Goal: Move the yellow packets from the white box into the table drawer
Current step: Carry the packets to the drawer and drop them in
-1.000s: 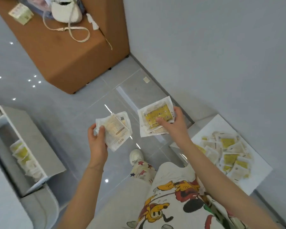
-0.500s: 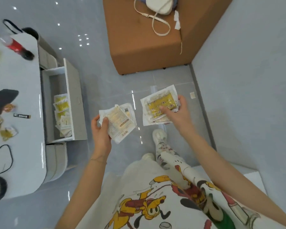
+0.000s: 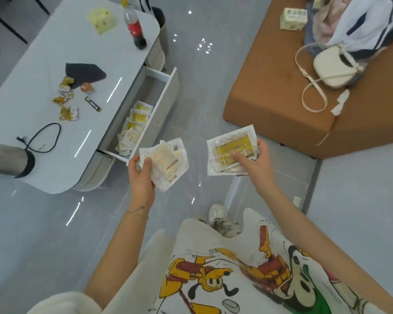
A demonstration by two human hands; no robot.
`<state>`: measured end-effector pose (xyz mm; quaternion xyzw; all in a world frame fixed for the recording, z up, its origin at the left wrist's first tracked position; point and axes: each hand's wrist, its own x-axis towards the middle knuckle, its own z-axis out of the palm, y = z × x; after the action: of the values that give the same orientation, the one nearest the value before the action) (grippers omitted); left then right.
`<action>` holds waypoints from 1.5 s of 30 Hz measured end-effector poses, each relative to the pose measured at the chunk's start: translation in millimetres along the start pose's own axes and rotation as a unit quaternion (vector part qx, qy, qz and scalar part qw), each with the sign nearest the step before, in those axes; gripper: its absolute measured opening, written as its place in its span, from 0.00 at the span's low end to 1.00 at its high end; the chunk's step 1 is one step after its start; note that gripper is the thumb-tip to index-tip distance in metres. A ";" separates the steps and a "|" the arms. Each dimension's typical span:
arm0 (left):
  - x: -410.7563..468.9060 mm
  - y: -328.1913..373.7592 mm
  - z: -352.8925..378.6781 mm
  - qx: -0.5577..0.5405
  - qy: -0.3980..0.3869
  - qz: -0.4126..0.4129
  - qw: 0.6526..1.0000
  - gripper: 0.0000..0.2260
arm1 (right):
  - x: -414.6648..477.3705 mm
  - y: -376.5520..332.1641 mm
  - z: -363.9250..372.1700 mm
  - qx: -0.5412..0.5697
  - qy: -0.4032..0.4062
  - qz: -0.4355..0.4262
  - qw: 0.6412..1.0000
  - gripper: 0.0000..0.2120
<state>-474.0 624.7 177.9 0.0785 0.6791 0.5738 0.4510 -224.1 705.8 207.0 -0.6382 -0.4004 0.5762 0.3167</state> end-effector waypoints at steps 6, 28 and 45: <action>33.2 12.9 -16.4 -0.061 0.091 -0.010 0.994 0.14 | 57.2 -38.4 52.1 -0.045 -0.084 -0.028 0.995 0.22; 236.0 98.6 -85.7 -0.137 0.261 -0.076 0.952 0.09 | 283.0 -147.2 312.2 -0.183 -0.233 -0.011 0.955 0.21; 500.4 -107.3 -74.3 -0.196 0.383 -0.188 0.883 0.09 | 541.3 65.2 517.7 -0.364 -0.366 0.065 0.854 0.24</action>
<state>-772.8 849.1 -179.6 -0.3666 0.6746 0.5849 0.2615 -718.5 1119.2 -180.3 -0.4754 -0.6261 0.6005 -0.1463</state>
